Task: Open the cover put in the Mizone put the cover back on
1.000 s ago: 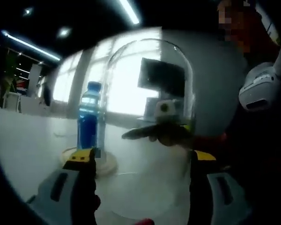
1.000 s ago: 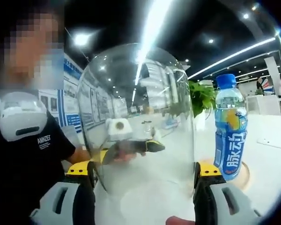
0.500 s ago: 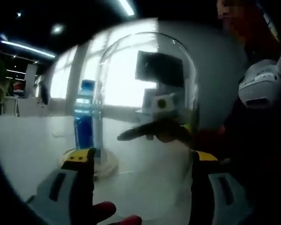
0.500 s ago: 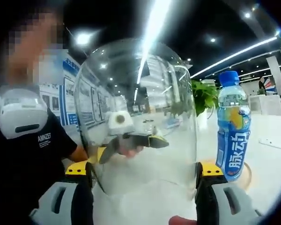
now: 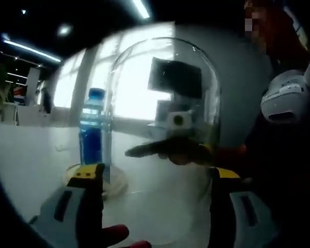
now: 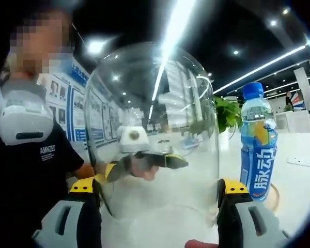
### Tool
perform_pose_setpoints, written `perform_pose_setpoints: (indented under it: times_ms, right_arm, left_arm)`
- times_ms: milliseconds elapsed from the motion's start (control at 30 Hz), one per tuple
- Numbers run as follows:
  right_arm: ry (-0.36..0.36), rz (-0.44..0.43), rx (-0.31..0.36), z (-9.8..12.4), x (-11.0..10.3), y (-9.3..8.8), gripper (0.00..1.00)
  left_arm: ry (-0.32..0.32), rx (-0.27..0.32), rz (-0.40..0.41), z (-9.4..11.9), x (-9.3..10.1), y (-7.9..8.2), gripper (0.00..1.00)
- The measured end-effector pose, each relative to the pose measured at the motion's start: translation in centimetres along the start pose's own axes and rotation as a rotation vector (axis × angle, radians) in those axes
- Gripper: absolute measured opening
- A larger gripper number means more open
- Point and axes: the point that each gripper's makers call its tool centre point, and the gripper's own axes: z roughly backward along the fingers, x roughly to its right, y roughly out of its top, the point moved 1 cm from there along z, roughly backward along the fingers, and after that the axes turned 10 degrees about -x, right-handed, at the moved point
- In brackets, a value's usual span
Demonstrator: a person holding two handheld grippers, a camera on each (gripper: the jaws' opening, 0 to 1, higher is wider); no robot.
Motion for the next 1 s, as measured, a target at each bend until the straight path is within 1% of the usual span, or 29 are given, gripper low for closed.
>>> perform_pose_setpoints:
  times_ms: [200, 433, 733, 1000]
  right_arm:
    - [-0.002, 0.0, 0.007, 0.15, 0.11, 0.07, 0.87]
    - [-0.008, 0.004, 0.021, 0.13, 0.01, 0.11, 0.87]
    - [0.003, 0.007, 0.005, -0.02, -0.36, 0.12, 0.87]
    - [0.009, 0.002, -0.006, 0.05, -0.54, 0.17, 0.87]
  left_arm:
    - [0.004, -0.022, 0.011, -0.29, 0.04, 0.19, 0.73]
    - [0.008, -0.015, 0.03, -0.25, 0.09, 0.29, 0.72]
    - [0.019, -0.029, 0.037, -0.08, 0.38, 0.39, 0.72]
    - [0.024, -0.006, 0.053, -0.03, 0.52, 0.67, 0.72]
